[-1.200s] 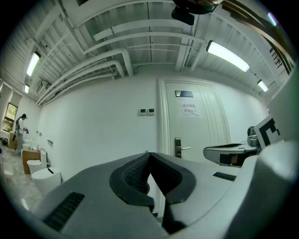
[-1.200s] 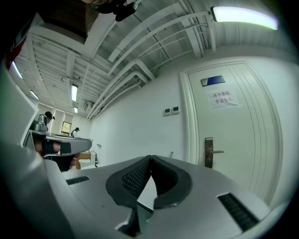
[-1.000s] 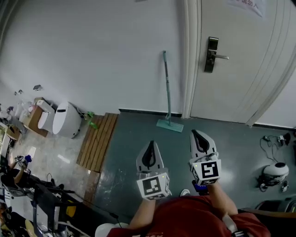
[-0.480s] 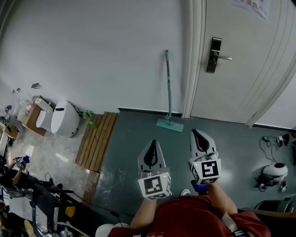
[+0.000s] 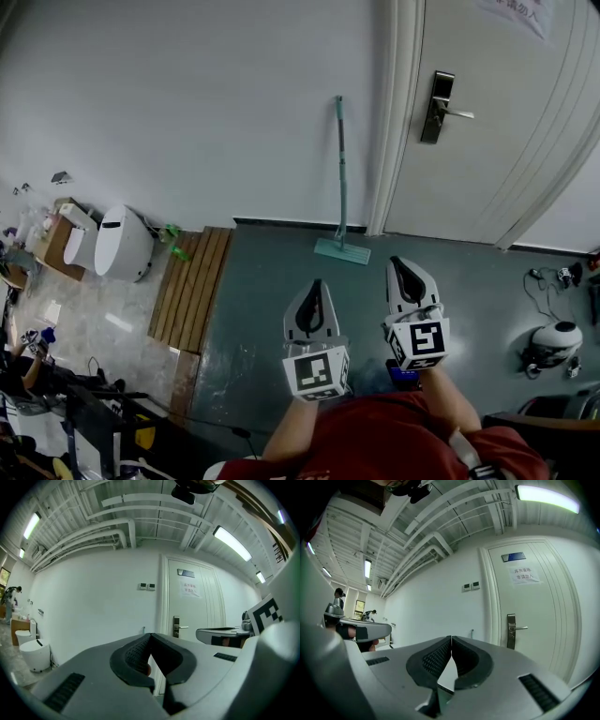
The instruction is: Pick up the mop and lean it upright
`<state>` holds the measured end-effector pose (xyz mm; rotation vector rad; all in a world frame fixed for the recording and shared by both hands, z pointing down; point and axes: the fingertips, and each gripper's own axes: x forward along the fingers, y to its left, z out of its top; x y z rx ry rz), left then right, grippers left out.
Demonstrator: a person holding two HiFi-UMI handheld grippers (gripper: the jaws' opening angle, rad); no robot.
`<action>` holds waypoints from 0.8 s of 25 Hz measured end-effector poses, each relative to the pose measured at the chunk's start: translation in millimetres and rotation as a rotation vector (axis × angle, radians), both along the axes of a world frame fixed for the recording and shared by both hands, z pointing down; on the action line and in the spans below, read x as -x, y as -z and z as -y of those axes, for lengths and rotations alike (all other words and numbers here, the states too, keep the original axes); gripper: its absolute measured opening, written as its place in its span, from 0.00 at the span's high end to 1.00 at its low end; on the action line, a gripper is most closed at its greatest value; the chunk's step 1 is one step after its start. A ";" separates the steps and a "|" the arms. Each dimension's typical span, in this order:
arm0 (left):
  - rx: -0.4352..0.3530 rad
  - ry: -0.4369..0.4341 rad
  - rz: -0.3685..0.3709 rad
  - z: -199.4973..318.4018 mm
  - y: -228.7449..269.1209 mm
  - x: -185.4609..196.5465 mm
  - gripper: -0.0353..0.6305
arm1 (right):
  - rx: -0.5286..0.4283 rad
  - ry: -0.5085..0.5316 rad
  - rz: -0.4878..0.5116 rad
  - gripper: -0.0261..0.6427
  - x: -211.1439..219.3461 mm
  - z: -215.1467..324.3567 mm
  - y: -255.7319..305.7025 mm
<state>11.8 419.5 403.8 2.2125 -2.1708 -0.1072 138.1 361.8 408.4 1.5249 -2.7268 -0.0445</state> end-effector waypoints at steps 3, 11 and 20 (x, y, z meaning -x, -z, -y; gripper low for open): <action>0.004 -0.015 -0.001 16.3 -1.4 4.7 0.93 | 0.005 -0.004 -0.002 0.93 6.7 15.1 -1.6; 0.002 -0.019 -0.002 92.0 -2.8 6.2 0.93 | 0.014 0.002 -0.002 0.93 12.6 90.1 -9.9; 0.005 -0.017 0.001 191.1 7.1 -4.6 0.93 | 0.030 0.006 0.004 0.93 5.4 186.6 -8.0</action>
